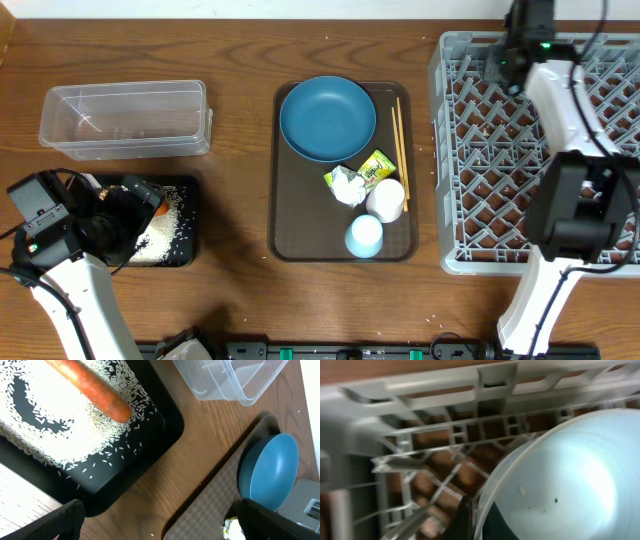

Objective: Sort waste into correct bins and load items into the dishwasher rack

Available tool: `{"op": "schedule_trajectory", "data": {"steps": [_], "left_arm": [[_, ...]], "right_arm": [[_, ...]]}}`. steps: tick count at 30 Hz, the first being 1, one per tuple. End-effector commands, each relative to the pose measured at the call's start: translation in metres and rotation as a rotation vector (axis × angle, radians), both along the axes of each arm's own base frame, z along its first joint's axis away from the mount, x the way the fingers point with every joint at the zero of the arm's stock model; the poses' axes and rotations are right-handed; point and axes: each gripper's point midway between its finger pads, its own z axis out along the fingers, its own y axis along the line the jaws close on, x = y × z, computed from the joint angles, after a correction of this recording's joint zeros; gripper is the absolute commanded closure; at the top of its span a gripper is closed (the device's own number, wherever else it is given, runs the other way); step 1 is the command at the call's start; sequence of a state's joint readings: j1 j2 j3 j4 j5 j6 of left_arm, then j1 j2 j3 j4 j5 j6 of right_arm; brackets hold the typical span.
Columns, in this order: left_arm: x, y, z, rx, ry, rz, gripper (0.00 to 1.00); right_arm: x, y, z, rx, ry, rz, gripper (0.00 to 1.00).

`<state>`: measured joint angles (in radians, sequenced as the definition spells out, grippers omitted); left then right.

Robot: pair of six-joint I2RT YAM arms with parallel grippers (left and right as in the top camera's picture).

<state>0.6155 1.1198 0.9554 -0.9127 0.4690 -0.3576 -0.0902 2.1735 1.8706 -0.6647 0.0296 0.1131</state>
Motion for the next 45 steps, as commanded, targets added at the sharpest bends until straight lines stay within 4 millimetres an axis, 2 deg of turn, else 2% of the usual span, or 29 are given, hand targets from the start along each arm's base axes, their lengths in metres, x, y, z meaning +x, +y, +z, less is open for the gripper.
{"op": "schedule_trajectory", "data": {"steps": [1, 4, 7, 12, 16, 19, 24, 28, 34, 37, 45], "left_arm": [[0.000, 0.000, 0.001, 0.004, -0.006, -0.017, 0.02], [0.000, 0.000, 0.001, 0.004, -0.006, -0.017, 0.02], [0.000, 0.000, 0.001, 0.004, -0.006, -0.017, 0.02], [0.000, 0.000, 0.001, 0.004, -0.006, -0.017, 0.02], [0.000, 0.000, 0.001, 0.004, -0.006, -0.017, 0.02], [0.000, 0.000, 0.001, 0.004, -0.006, -0.017, 0.02], [0.000, 0.000, 0.001, 0.004, -0.006, -0.017, 0.02], [0.000, 0.000, 0.001, 0.004, -0.006, -0.017, 0.02], [0.000, 0.000, 0.001, 0.004, -0.006, -0.017, 0.02], [0.000, 0.000, 0.001, 0.004, -0.006, -0.017, 0.02], [0.000, 0.000, 0.001, 0.004, -0.006, -0.017, 0.02]], "right_arm": [[-0.004, 0.013, 0.037, 0.305, -0.073, 0.026, 0.99], [-0.010, 0.019, 0.066, 0.497, -0.129, 0.093, 0.99], [-0.019, 0.019, 0.085, 0.679, -0.159, 0.170, 0.99], [-0.033, 0.014, 0.089, 0.831, -0.166, 0.220, 0.99], [-0.035, 0.028, 0.107, 0.948, -0.231, 0.342, 0.99], [-0.037, 0.032, 0.098, 0.975, -0.211, 0.329, 0.99], [-0.045, 0.039, 0.071, 1.041, -0.177, 0.307, 0.99], [-0.047, 0.039, 0.063, 1.120, -0.196, 0.303, 0.99], [-0.043, 0.038, 0.066, 1.162, -0.219, 0.296, 0.99], [-0.043, 0.037, 0.076, 1.215, -0.218, 0.295, 0.99], [-0.045, 0.016, 0.090, 1.240, -0.245, 0.263, 0.99]]}}
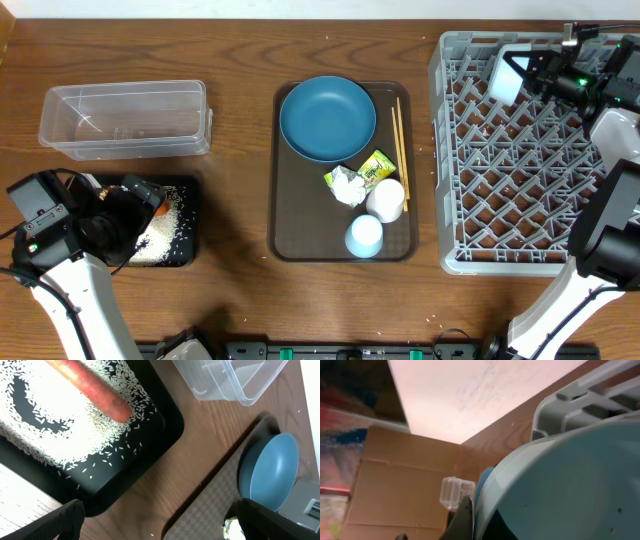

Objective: Sort waste into correct bins and load items into the dishwasher rack

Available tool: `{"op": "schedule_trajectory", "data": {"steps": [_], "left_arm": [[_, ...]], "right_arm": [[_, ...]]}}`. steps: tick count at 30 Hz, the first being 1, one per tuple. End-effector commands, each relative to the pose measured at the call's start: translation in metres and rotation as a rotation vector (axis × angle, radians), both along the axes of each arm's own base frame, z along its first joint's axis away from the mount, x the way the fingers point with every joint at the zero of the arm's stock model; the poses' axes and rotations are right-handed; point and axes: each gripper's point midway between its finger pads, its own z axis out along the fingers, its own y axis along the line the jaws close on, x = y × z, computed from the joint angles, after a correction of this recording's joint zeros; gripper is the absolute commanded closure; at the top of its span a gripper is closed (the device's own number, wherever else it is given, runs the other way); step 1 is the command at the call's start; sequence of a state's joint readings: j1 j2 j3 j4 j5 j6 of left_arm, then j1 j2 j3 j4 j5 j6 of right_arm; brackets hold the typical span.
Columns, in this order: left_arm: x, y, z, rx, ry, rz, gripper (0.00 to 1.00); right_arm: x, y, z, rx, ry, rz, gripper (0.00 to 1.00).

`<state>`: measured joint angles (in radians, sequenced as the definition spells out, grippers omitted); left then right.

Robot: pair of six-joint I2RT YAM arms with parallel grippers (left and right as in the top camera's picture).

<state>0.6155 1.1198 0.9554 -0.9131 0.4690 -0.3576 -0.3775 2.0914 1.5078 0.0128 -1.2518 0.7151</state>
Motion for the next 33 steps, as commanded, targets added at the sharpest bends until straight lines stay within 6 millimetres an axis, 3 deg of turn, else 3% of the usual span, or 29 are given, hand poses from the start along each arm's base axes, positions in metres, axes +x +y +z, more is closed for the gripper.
{"op": "schedule_trajectory", "data": {"steps": [1, 16, 25, 33], "left_arm": [[0.000, 0.000, 0.001, 0.004, -0.006, -0.017, 0.02], [0.000, 0.000, 0.001, 0.004, -0.006, -0.017, 0.02], [0.000, 0.000, 0.001, 0.004, -0.006, -0.017, 0.02], [0.000, 0.000, 0.001, 0.004, -0.006, -0.017, 0.02]], "right_arm": [[-0.009, -0.011, 0.014, 0.044, 0.015, -0.003, 0.99], [-0.023, -0.040, -0.002, 0.052, 0.098, -0.067, 0.99], [-0.033, -0.074, 0.019, 0.007, 0.063, -0.159, 0.99], [-0.066, -0.109, 0.044, -0.278, 0.149, -0.417, 0.70]]}}
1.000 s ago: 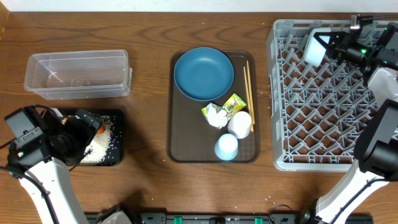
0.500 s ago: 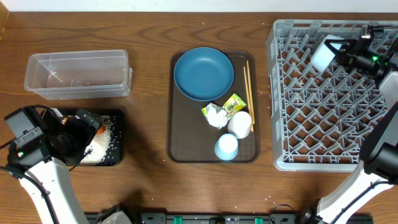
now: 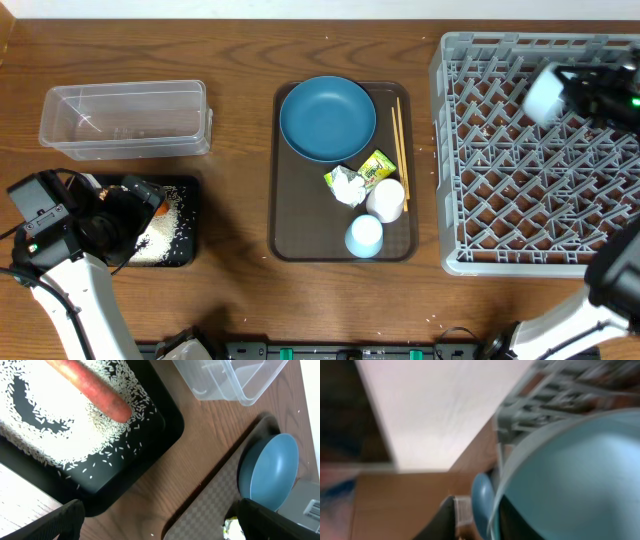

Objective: Sort waste into correct bins and load items into the dishwasher rack

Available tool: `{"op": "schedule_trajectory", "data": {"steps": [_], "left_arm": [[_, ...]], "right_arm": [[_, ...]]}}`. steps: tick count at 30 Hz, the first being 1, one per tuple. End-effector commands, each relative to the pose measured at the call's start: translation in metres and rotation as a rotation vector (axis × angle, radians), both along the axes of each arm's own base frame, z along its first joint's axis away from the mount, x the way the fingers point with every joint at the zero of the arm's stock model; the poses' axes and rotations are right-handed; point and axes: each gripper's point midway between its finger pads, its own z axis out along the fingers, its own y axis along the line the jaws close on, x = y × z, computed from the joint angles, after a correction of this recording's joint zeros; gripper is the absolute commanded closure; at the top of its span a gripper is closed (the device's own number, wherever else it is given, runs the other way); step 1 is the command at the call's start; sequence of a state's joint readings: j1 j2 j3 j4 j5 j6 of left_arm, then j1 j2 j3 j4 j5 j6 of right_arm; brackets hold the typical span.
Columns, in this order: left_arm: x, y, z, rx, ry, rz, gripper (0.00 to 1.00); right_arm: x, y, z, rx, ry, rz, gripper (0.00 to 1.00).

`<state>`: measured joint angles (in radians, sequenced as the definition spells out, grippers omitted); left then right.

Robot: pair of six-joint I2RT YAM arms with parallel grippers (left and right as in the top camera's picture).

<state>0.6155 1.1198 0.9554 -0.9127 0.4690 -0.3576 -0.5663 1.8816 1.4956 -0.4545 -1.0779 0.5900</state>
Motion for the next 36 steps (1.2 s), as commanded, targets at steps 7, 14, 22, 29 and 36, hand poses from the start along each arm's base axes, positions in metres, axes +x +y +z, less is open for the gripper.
{"op": "schedule_trajectory", "data": {"steps": [7, 14, 22, 29, 36], "left_arm": [[0.000, 0.000, 0.001, 0.004, -0.006, -0.017, 0.02], [0.000, 0.000, 0.001, 0.004, -0.006, -0.017, 0.02], [0.000, 0.000, 0.001, 0.004, -0.006, -0.017, 0.02], [0.000, 0.000, 0.001, 0.004, -0.006, -0.017, 0.02], [0.000, 0.000, 0.001, 0.004, -0.006, -0.017, 0.02]], "right_arm": [[-0.027, -0.032, 0.033, -0.356, 0.016, -0.173, 0.84], [-0.019, -0.010, 0.035, -0.400, -0.036, -0.089, 0.63], [-0.003, 0.015, -0.005, -0.888, 0.100, -0.050, 0.55], [-0.002, 0.009, -0.021, -1.180, 0.261, -0.157, 0.56], [0.000, -0.008, -0.083, -1.186, 0.416, -0.132, 0.56]]}}
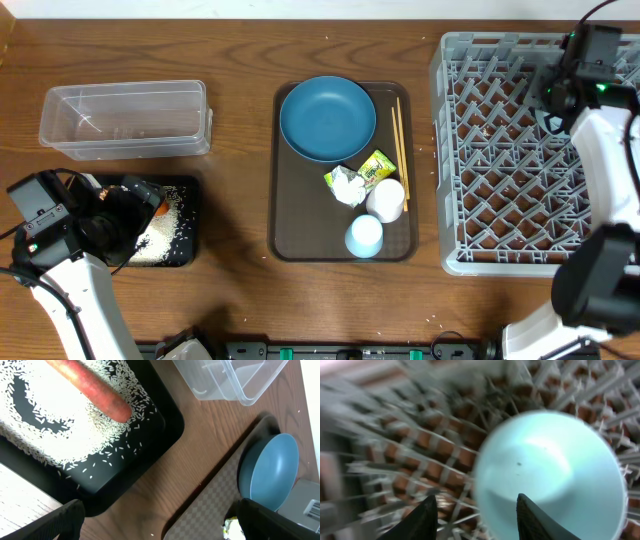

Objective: Sort waste into correct bins and load items into the dishwasher rack

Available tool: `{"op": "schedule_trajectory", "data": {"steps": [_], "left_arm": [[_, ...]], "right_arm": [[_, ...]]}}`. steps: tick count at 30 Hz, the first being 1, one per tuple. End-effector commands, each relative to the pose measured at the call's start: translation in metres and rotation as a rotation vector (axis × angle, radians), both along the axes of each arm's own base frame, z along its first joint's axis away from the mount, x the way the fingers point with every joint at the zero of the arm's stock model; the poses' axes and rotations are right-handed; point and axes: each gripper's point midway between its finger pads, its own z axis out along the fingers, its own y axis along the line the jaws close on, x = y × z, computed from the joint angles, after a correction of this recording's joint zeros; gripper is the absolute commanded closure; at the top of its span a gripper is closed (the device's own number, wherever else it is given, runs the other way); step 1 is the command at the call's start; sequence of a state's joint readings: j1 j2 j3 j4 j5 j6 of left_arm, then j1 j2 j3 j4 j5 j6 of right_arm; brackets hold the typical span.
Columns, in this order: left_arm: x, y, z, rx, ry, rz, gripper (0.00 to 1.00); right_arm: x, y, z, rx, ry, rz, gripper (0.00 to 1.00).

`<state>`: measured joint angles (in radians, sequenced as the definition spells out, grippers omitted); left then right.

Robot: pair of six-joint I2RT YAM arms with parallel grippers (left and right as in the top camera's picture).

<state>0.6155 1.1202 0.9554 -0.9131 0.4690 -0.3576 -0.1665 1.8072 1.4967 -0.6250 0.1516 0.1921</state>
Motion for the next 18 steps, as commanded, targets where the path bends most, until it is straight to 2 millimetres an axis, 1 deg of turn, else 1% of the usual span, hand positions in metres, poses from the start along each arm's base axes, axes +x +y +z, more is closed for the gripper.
{"op": "schedule_trajectory", "data": {"steps": [1, 3, 6, 8, 11, 12, 14, 16, 18], "left_arm": [[0.000, 0.000, 0.001, 0.005, -0.006, -0.017, 0.02], [0.000, 0.000, 0.001, 0.005, -0.006, -0.017, 0.03], [0.000, 0.000, 0.001, 0.004, -0.006, -0.017, 0.02], [0.000, 0.000, 0.001, 0.005, -0.006, -0.017, 0.02], [0.000, 0.000, 0.001, 0.005, -0.006, -0.017, 0.02], [0.000, 0.000, 0.001, 0.005, -0.006, -0.017, 0.02], [0.000, 0.000, 0.001, 0.005, -0.006, -0.017, 0.02], [0.000, 0.000, 0.001, 0.005, -0.006, -0.017, 0.02], [0.000, 0.000, 0.001, 0.005, -0.006, -0.017, 0.02]], "right_arm": [[-0.003, -0.020, -0.035, -0.058, 0.095, -0.054, 0.55], [-0.003, -0.022, -0.050, -0.053, 0.127, -0.057, 0.56], [-0.003, -0.022, -0.059, -0.049, 0.143, -0.058, 0.60], [-0.002, -0.022, -0.058, -0.046, 0.138, -0.055, 0.70], [0.002, -0.018, -0.054, -0.028, 0.126, -0.042, 0.93], [0.003, -0.016, -0.052, -0.014, 0.122, -0.034, 0.99], [0.006, -0.007, -0.047, 0.033, 0.110, -0.014, 0.99], [0.010, 0.002, -0.036, 0.086, 0.093, 0.008, 0.99], [0.015, 0.013, -0.019, 0.139, 0.064, 0.047, 0.99]]}}
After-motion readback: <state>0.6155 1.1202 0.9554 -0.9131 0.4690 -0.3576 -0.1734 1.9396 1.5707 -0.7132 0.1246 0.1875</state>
